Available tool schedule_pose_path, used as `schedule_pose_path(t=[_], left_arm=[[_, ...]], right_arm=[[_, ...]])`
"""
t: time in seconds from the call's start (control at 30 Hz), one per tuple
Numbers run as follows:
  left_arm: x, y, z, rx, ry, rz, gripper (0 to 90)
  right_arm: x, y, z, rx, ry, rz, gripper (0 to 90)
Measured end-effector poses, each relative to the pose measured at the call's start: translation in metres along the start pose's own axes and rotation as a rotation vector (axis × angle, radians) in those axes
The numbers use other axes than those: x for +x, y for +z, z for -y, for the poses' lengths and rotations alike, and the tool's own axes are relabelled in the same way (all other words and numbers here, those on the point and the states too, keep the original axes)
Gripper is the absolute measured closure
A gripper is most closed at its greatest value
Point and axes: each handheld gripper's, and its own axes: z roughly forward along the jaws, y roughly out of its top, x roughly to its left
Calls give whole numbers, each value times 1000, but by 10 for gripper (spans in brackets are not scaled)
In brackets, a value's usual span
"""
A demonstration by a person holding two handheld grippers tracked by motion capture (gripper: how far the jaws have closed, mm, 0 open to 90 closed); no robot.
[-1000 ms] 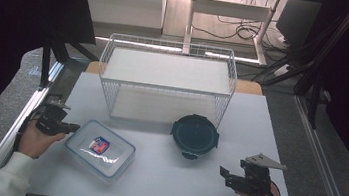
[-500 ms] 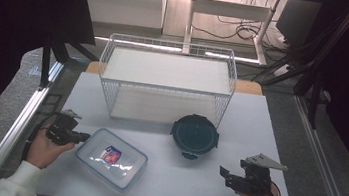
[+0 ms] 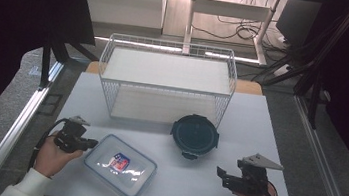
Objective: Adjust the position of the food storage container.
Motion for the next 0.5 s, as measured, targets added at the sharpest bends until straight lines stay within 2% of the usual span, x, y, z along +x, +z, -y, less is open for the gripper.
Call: schedule_pose_path(t=[0.13,0.2,0.23,0.33,0.43,0.47,0.5], left_arm=[[3,1,-2,5,0,22,900],[6,-1,-2,-14,0,26,900],[7,-5,-3,-34,-8,11,900],[10,-17,-4,-84,-36,16,900],[8,-33,-7,-135,-25,6,867],[5,-42,-8,-185,-22,-24,761],[5,-42,-8,-185,-22,-24,651]], right_arm=[[0,0,0,1,-2,-1,207],[0,0,0,0,-2,-2,210],[0,-1,0,-1,-3,-2,211],[1,-2,-1,-8,-4,2,218],[7,-5,-6,-31,-24,14,230],[14,-6,-12,-42,-44,0,238],[14,-6,-12,-42,-44,0,238]])
